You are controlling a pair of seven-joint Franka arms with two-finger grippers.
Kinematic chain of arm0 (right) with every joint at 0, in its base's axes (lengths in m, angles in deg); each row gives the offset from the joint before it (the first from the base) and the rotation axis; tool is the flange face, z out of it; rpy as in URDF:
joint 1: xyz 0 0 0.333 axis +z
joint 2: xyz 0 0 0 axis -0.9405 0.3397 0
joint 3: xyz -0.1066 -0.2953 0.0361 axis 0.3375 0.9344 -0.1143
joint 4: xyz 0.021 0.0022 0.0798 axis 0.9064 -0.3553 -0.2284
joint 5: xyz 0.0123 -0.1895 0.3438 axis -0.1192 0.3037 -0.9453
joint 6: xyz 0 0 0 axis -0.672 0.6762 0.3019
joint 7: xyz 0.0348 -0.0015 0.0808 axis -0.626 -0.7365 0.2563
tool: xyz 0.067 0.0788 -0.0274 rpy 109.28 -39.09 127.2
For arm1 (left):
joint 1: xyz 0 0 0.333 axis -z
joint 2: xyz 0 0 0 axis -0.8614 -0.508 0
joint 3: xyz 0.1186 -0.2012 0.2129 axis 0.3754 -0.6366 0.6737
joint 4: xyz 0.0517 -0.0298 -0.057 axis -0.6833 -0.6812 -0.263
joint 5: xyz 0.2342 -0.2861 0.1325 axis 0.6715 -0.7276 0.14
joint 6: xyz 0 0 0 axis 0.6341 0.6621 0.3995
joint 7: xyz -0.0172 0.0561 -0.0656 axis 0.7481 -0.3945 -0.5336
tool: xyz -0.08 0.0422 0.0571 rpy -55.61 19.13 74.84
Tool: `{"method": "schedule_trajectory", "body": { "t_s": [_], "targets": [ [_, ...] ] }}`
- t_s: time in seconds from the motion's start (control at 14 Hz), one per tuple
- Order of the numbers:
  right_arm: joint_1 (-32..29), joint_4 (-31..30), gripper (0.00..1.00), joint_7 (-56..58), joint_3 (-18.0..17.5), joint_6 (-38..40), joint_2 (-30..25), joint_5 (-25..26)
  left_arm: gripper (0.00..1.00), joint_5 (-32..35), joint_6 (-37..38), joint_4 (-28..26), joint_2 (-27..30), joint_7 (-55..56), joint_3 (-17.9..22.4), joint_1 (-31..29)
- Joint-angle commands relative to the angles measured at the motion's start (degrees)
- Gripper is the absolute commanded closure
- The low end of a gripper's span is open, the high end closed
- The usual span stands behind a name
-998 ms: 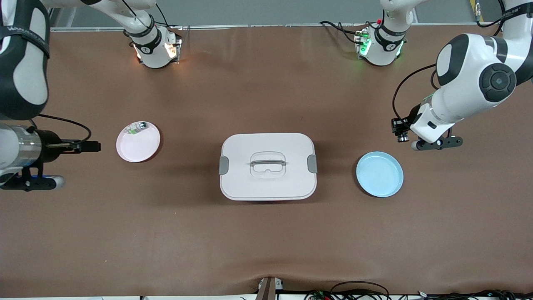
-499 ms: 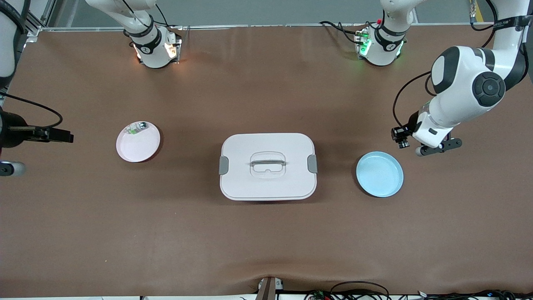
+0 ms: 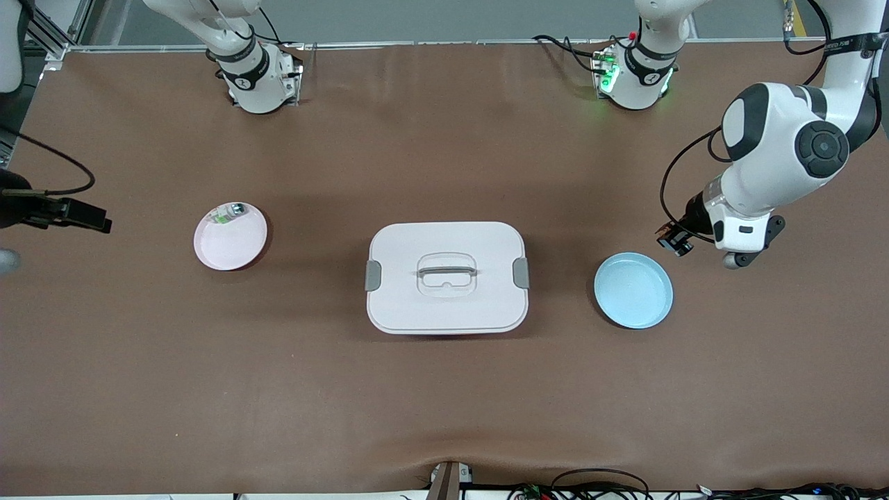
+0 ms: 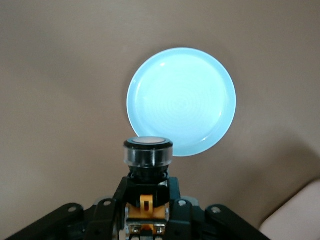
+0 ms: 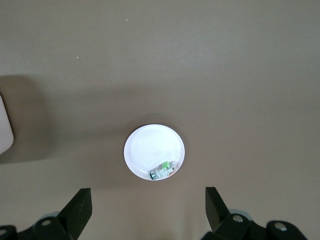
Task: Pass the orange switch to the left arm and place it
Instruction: 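Carry the switch with the left gripper over the light-blue plate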
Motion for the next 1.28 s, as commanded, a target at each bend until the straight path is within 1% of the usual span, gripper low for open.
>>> {"method": "schedule_trajectory", "body": {
  "t_s": [0.0, 0.07, 0.21, 0.29, 0.36, 0.71, 0.86, 1.0, 1.21],
  "targets": [
    [-2.2, -18.1, 0.00, 0.5, -1.0, -7.9, -11.7, -1.5, 1.00, 1.0, -2.3, 0.7, -0.3, 12.9, -0.5, -0.1],
    [-2.3, -19.8, 0.00, 0.5, -0.9, -8.7, -12.7, -1.6, 1.00, 1.1, -3.1, 0.7, -0.5, 17.1, -0.6, 0.0],
    [-2.8, -21.2, 0.00, 0.4, -0.9, -8.7, -13.2, -2.1, 1.00, 2.2, -3.3, 0.6, -1.5, 23.7, -0.6, 0.1],
    [-3.5, -22.0, 0.00, 0.5, -0.9, -8.8, -13.8, -3.9, 1.00, 3.4, -3.3, 0.6, -2.1, 26.2, -0.6, 0.1],
    [-4.2, -22.7, 0.00, 0.5, -0.8, -8.8, -14.1, -4.7, 1.00, 4.8, -3.4, 0.7, -3.0, 28.5, -0.7, 0.1],
    [-4.1, -23.0, 0.00, 0.5, -1.1, -8.5, -15.7, -4.7, 1.00, 13.1, -7.2, 0.9, -9.3, 44.2, -0.8, 0.3],
    [-3.8, -22.7, 0.00, 0.5, -1.3, -8.3, -16.4, -4.7, 1.00, 14.6, -7.5, 1.5, -11.3, 47.0, -0.9, 0.7],
    [-3.7, -21.8, 0.00, 0.0, -1.5, -7.7, -16.5, -4.7, 1.00, 14.6, -7.7, 1.7, -12.6, 47.3, -0.8, 1.0],
    [-3.5, -18.7, 0.00, -0.4, -1.5, -4.7, -16.3, -4.6, 1.00, 17.0, -10.3, 1.7, -15.2, 49.6, -0.8, 1.9]
  ]
}}
